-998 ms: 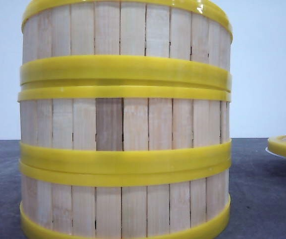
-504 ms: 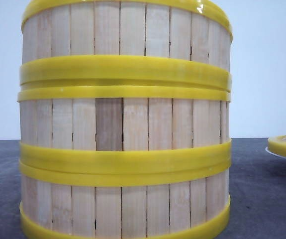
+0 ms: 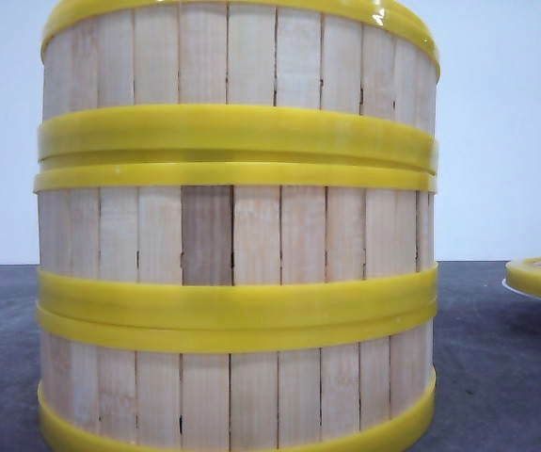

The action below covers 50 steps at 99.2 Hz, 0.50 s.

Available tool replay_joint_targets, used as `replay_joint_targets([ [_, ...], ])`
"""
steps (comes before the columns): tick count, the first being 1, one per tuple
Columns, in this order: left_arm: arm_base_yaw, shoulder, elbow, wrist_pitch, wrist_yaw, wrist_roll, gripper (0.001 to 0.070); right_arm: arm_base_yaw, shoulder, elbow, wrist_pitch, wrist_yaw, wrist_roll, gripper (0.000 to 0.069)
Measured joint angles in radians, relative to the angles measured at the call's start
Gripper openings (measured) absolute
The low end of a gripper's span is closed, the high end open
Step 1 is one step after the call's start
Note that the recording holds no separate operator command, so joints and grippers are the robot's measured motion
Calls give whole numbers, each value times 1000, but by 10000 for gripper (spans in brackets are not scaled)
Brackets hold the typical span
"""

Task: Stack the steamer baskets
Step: 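Move the right gripper to the woven bamboo lid and grasp its center hub, then lift the lid with the right gripper and lower it onto the stack top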

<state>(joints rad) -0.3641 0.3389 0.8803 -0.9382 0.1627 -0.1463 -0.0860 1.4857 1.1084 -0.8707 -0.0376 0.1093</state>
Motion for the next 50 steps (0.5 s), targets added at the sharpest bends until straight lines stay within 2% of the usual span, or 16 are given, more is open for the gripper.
replay_joint_targets([
  [13,0,0,0,0,0,0,201,0,0,2,-5,-1,-2,58],
  [50,0,0,0,0,0,0,201,0,-10,34,-47,-1,-8,56],
])
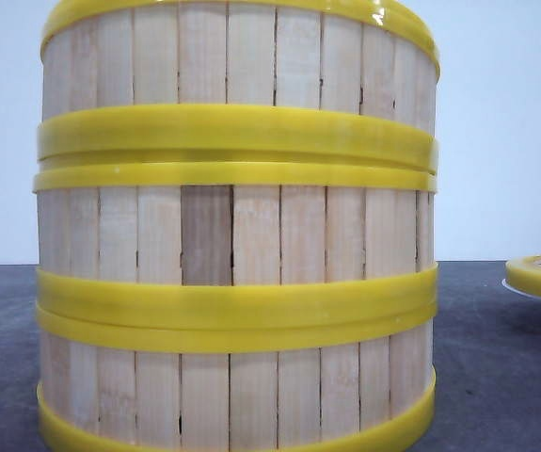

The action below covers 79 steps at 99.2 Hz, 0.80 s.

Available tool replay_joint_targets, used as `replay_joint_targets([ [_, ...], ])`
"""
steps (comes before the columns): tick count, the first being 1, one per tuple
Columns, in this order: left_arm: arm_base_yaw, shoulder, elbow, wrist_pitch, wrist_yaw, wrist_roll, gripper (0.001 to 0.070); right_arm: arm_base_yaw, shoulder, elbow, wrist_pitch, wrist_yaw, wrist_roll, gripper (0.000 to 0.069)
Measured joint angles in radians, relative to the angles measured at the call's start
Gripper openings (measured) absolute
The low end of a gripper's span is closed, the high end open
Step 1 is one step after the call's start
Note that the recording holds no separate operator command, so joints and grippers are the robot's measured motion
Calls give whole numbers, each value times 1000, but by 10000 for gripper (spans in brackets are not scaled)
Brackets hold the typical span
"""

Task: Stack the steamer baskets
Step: 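Lift the lid with the right gripper and lower it onto the stack top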

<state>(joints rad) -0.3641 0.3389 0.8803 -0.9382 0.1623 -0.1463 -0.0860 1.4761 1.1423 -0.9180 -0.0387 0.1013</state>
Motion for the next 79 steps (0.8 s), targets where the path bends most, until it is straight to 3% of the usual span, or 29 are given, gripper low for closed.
replay_joint_targets([
  [21,0,0,0,0,0,0,201,25,-82,153,-62,2,-10,56],
  [40,0,0,0,1,0,0,201,114,-142,312,-174,-103,-39,56],
  [53,0,0,0,4,0,0,201,215,-172,413,-247,-171,-53,56],
  [79,0,0,0,4,0,0,201,510,-198,538,-310,-175,-64,55],
])
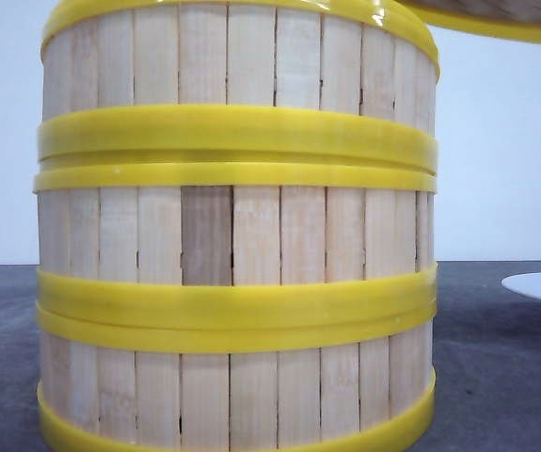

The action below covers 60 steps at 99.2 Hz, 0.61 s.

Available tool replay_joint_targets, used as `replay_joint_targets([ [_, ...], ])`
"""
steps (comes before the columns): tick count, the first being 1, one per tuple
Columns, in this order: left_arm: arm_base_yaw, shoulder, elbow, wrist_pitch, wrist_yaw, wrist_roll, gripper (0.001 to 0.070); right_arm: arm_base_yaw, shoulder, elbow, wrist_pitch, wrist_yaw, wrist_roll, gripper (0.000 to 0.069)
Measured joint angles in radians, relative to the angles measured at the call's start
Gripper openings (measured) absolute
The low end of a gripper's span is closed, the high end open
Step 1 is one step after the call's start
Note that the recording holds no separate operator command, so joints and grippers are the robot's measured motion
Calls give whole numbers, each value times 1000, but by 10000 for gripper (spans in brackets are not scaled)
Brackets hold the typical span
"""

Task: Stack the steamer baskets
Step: 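Lift the lid with the right gripper and lower it onto the stack top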

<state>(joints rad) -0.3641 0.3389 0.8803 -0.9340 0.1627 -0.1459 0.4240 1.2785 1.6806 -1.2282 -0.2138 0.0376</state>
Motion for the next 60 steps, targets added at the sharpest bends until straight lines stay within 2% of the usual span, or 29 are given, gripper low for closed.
replay_joint_targets([
  [27,0,0,0,0,0,0,201,286,43,0,26,85,5,55],
  [60,0,0,0,0,0,0,201,428,137,0,62,110,15,55],
])
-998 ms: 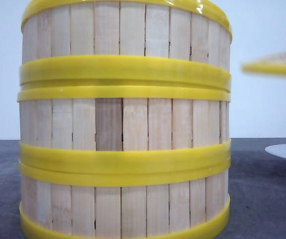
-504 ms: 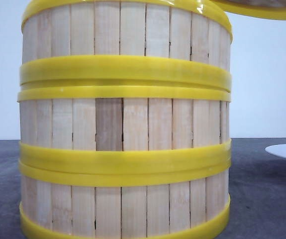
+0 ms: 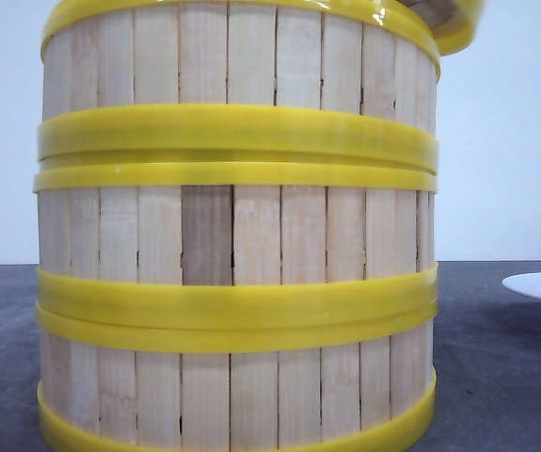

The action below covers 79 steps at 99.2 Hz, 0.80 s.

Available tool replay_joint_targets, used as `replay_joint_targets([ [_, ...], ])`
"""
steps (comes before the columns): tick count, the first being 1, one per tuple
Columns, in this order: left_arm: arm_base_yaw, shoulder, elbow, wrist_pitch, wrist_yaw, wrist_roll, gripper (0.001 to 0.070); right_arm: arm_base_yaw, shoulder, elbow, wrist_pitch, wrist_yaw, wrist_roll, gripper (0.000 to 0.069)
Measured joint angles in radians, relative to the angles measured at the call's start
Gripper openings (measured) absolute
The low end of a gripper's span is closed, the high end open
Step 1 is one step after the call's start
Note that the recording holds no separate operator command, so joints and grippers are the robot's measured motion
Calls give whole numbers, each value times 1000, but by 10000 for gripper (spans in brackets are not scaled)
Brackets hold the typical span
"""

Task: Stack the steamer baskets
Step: 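Lift the lid with the right gripper and lower it onto the stack top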

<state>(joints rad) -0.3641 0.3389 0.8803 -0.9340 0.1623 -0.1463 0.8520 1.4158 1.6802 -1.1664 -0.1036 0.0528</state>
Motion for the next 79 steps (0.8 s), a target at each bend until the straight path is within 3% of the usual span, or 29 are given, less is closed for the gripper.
replay_joint_targets([
  [79,0,0,0,0,0,0,201,41,81,0,53,0,0,54],
])
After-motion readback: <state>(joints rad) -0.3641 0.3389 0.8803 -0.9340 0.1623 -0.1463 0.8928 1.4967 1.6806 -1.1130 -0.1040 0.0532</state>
